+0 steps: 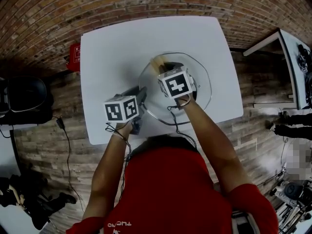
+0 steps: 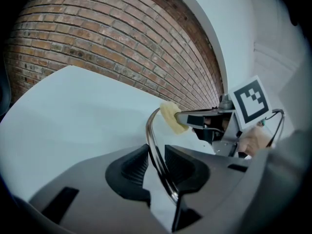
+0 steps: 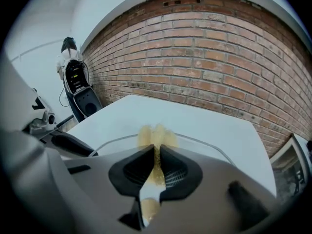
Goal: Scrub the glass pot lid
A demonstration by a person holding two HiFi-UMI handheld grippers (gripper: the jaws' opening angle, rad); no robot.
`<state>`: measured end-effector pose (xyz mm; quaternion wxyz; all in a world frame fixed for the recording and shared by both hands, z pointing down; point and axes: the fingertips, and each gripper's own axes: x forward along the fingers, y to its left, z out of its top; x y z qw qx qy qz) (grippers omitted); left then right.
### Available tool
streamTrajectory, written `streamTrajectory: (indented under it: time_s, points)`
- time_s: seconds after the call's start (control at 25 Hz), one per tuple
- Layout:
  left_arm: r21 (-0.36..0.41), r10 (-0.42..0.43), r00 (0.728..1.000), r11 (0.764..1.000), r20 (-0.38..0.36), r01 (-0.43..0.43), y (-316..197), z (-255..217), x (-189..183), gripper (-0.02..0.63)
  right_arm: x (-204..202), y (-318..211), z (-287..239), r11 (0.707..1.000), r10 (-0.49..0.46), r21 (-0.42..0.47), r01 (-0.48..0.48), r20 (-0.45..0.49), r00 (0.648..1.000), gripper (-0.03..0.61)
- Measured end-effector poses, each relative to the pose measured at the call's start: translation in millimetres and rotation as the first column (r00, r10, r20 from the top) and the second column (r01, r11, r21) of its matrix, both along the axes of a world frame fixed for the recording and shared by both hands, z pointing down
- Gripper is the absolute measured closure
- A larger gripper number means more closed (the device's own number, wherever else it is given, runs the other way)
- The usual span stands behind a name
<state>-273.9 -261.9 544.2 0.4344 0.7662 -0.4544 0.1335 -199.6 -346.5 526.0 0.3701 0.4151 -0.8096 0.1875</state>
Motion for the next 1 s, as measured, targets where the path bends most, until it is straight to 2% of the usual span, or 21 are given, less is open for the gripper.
streamTrajectory:
  time_s: [0.28, 0.48, 0.6, 0.76, 1.0]
  points:
    - [-0.008, 0.004, 1.0, 1.0, -0.004, -0.004, -1.7, 0.8, -1.7, 0.5, 52.3, -12.6, 6.5, 0.995, 0.101, -0.001, -0.101, -0.069, 0.993, 0.528]
    - [-0.013, 0.0, 1.0, 1.0, -0.009, 0.0, -0.3, 1.0, -1.5, 0.501, 101.2, -16.5, 3.7, 0.979, 0.202, 0.011, -0.202, -0.097, 0.975, 0.528]
    - [-0.015, -0.004, 1.0, 1.0, -0.012, 0.004, -0.3, 1.0, -2.0, 0.501, 114.0, -14.1, 2.8, 0.973, 0.232, 0.014, -0.231, -0.099, 0.968, 0.527]
    - [-0.017, -0.008, 1.0, 1.0, -0.008, 0.008, 0.1, 1.6, -0.7, 0.503, 96.4, 1.1, -9.4, 0.979, 0.205, 0.012, -0.205, -0.05, 0.977, 0.528]
    - [-0.017, -0.02, 1.0, 1.0, -0.02, 0.019, -0.4, 0.9, -1.8, 0.505, 9.3, 57.3, -22.3, 0.998, 0.04, -0.045, -0.035, 0.107, 0.993, 0.528]
